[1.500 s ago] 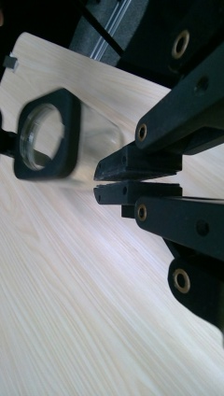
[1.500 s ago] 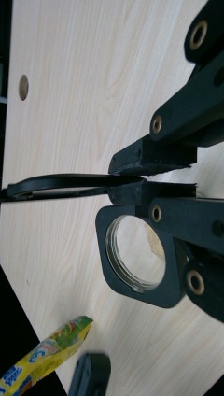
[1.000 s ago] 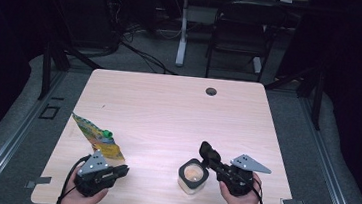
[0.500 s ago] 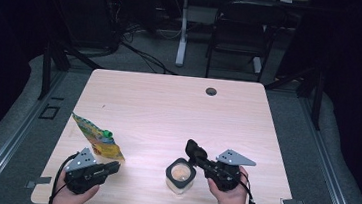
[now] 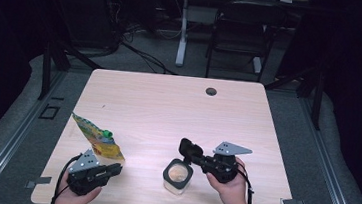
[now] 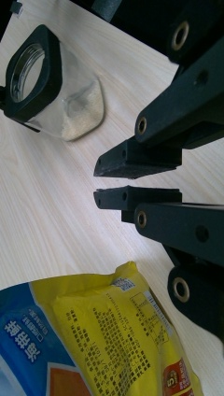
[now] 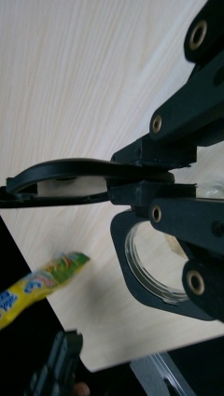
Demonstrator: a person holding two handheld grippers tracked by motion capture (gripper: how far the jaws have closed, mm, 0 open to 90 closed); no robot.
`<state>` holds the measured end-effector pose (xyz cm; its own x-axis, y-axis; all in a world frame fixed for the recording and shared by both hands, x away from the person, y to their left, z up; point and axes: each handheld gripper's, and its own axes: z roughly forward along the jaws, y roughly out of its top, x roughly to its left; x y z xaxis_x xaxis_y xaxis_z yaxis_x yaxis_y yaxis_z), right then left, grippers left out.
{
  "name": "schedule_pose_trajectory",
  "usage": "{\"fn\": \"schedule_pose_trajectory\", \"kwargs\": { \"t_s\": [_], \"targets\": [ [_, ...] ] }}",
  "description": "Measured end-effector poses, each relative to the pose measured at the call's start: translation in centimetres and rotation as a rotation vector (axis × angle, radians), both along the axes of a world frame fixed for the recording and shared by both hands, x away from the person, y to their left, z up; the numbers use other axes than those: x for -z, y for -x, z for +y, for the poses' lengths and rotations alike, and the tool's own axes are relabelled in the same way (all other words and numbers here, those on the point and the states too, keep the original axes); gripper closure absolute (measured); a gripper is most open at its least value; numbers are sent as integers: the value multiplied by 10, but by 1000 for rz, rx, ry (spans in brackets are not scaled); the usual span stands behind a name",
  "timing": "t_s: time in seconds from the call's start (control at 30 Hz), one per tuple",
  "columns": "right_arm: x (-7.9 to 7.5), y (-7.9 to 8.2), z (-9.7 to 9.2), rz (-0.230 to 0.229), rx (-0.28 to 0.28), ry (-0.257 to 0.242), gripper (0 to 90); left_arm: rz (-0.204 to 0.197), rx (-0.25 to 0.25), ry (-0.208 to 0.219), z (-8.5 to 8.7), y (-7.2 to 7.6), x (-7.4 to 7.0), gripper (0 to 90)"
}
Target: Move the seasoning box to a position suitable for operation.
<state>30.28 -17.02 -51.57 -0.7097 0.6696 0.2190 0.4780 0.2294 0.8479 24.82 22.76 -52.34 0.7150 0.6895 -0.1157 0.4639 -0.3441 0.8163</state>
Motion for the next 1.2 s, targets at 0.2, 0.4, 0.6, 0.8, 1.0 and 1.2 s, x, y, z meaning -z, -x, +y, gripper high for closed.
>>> {"fn": "schedule_pose_trajectory", "kwargs": {
  "t_s": [0.2,0.4,0.6,0.8,1.0,1.2],
  "targets": [
    [-4,1,-7,-7,86,-52,728,1,0,0,-1,1,0,820],
    [-4,13,-10,-30,137,-20,747,-2,-1,-3,0,1,-1,815],
    [-5,23,-10,-40,163,-11,832,-4,-7,-9,0,1,-1,815],
    [-6,20,-7,-39,171,7,865,-3,-5,-3,0,1,0,809],
    [-6,8,-1,-33,170,0,858,5,2,-2,1,1,0,809],
    [-7,-4,8,-35,163,15,846,-3,-6,1,2,1,0,809]
  ]
}}
